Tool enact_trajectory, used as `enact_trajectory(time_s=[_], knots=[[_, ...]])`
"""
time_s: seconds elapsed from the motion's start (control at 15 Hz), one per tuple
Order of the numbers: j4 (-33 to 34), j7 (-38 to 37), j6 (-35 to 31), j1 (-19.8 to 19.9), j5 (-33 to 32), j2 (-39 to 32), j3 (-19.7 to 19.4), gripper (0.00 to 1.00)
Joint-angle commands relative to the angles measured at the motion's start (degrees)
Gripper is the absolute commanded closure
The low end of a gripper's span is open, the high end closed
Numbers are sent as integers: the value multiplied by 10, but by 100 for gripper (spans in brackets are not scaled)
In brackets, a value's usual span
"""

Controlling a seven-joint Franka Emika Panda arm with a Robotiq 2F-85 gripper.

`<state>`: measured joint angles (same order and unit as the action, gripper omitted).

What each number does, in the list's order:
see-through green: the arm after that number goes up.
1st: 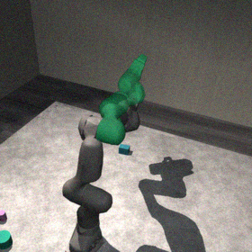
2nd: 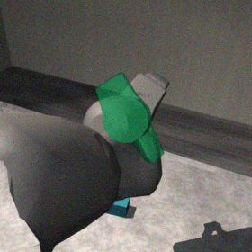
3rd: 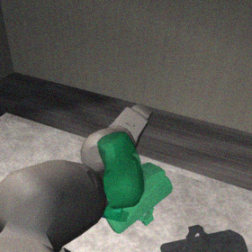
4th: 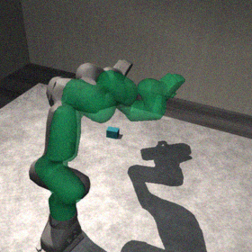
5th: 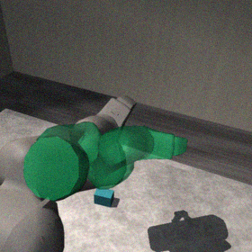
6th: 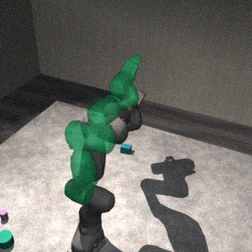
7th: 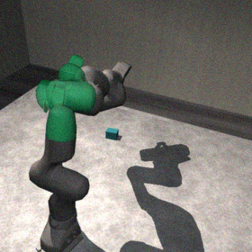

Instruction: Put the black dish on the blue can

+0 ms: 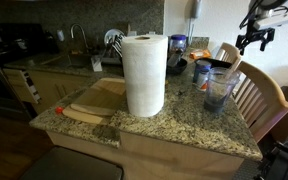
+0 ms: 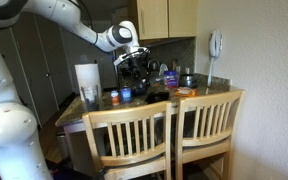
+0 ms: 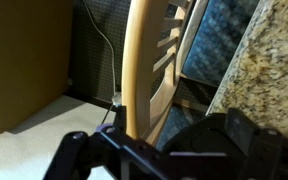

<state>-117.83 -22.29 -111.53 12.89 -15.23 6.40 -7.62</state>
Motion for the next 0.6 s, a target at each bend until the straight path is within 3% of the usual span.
enact_trajectory(time_s=[0.0, 0.27, 0.33, 0.53], knots=[[3, 150, 23, -5, 66, 51, -29, 0], [24, 283, 80, -11, 141, 45, -54, 0], [9, 234, 48, -5, 114, 60, -43, 0], [10, 265, 64, -7, 128, 56, -49, 0]])
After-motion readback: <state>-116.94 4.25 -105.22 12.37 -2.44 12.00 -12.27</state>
